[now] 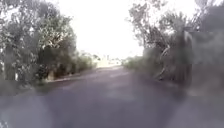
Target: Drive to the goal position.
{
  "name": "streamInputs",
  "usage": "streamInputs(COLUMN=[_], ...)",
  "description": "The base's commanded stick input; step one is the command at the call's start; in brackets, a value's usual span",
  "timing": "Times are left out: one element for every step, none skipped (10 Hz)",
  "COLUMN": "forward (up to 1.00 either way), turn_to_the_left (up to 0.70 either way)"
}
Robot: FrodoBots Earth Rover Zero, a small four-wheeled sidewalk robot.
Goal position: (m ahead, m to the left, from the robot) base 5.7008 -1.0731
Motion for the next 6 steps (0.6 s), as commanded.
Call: streamInputs(forward=[0.85, 0.85, 0.85, 0.85, 0.85, 0.85], turn_to_the_left=[-0.34, -0.34, -0.34, -0.32, -0.20, -0.07])
